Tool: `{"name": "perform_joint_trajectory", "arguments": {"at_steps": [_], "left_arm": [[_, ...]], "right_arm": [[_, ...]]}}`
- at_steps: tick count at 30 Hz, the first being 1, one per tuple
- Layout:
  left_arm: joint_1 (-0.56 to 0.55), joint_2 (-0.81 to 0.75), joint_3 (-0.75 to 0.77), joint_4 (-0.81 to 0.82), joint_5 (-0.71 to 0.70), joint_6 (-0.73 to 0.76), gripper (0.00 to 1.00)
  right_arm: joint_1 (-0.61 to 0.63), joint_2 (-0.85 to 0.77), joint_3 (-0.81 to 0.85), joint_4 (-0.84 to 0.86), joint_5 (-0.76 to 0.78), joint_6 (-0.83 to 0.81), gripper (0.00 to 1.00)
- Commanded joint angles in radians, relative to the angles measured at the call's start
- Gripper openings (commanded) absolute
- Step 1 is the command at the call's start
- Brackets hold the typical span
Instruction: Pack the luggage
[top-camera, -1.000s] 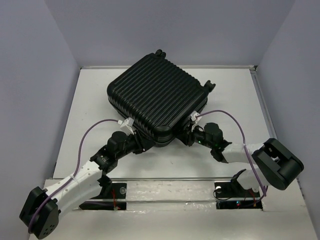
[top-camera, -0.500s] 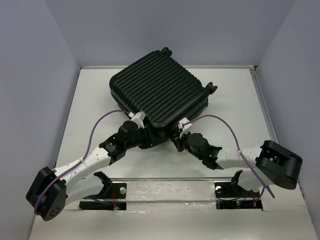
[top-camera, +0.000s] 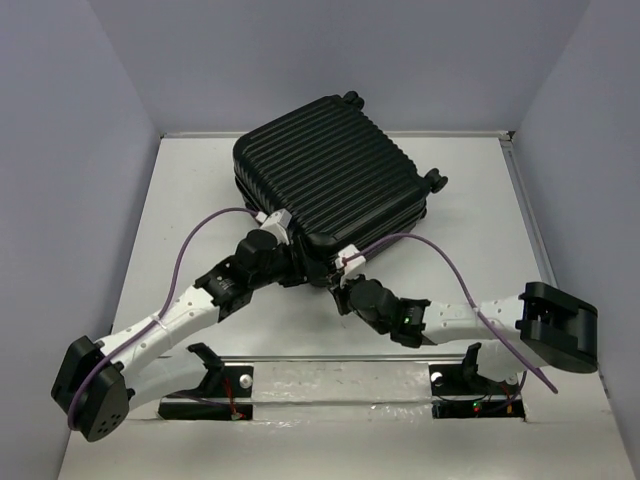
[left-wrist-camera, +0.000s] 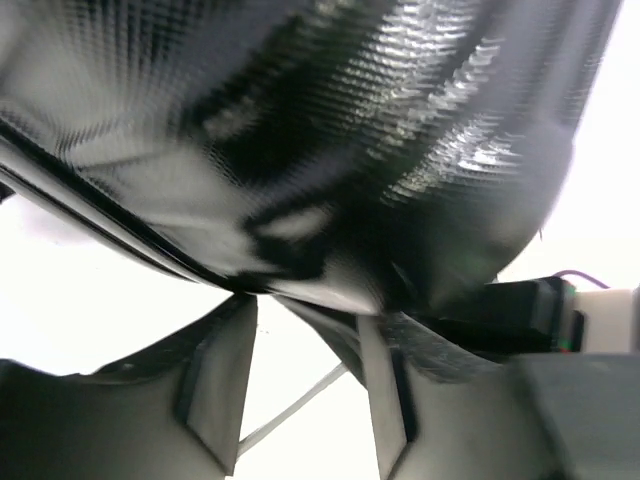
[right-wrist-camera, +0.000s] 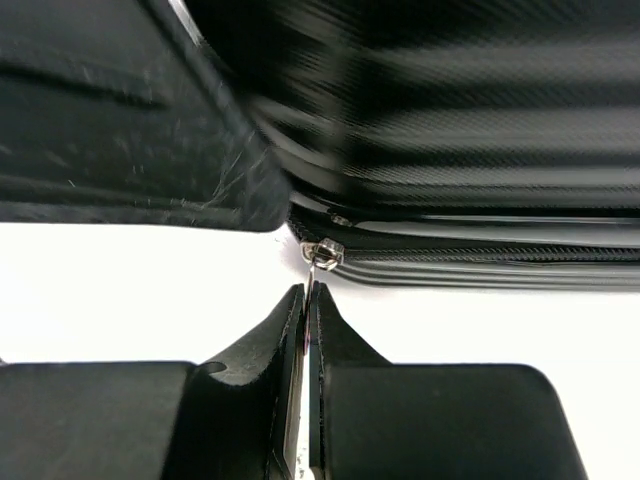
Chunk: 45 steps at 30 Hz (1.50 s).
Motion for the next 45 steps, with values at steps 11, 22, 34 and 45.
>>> {"name": "perform_joint_trajectory", "arguments": {"at_steps": [11,22,34,45], "left_arm": [[0.097,0.032,0.431,-0.004,-0.084,0.171,0.79],[0.5,0.031,0.532,-0.159,0.082,0.266,0.96],[0.738,0.594,0.951,-0.193,0.148,0.39,0.99],[0.719,0.82,1.011,-0.143,0.461,0.498,0.99]], "right_arm": [[0.09,0.053,-0.044,0.441,-0.09,0.154,0.07],[0.09,0.032,-0.031,0.364,-0.047,0.166,0.07],[0.09,-0.076,-0.101,0.233,-0.116,0.195,0.07],[0.09,-0.119,-0.143,0.141,-0.121,0.238,0.07]]}}
